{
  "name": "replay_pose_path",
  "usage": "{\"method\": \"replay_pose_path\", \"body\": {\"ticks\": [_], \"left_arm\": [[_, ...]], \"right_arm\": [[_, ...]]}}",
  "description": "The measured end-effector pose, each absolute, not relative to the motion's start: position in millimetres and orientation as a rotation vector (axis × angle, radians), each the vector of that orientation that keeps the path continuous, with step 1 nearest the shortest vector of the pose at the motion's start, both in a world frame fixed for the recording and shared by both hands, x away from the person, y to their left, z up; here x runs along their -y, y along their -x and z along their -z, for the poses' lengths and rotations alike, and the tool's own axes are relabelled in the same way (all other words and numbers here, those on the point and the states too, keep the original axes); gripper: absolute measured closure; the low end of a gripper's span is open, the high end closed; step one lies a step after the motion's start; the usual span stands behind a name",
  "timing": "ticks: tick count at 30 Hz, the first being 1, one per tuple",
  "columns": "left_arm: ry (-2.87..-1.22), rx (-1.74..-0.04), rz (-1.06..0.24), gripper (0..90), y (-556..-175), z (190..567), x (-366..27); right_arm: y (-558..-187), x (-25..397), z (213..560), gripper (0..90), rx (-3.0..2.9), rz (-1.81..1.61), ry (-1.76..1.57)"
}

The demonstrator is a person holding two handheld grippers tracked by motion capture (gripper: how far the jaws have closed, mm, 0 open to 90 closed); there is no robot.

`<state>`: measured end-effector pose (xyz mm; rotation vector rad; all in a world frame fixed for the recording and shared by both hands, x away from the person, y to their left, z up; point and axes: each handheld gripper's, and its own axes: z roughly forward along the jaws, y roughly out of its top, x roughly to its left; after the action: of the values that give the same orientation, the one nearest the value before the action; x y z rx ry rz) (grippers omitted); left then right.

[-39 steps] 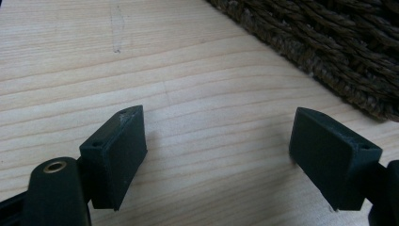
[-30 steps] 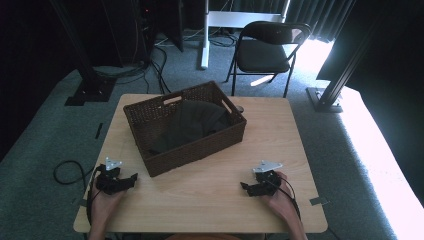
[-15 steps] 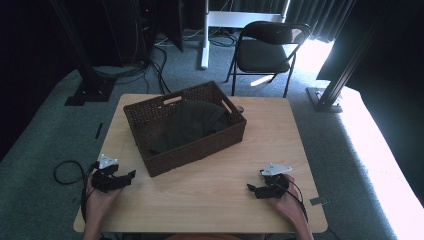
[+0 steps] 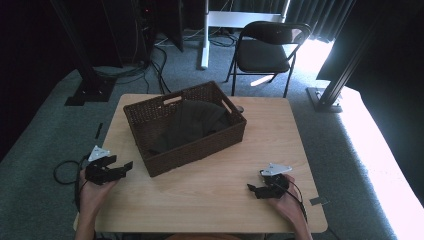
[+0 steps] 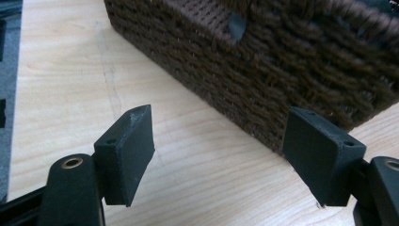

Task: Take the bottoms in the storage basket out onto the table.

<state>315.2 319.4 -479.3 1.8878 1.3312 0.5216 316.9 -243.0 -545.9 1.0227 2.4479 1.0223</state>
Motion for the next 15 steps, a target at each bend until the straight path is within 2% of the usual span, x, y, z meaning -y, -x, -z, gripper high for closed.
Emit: {"method": "replay_pose_path", "body": {"ticks": [15], "left_arm": [[-1.860, -1.303, -0.537, 25.9, -323, 454, -324]], "right_arm": [[-319, 245, 547, 21.5, -2.443, -1.028, -1.023]]}}
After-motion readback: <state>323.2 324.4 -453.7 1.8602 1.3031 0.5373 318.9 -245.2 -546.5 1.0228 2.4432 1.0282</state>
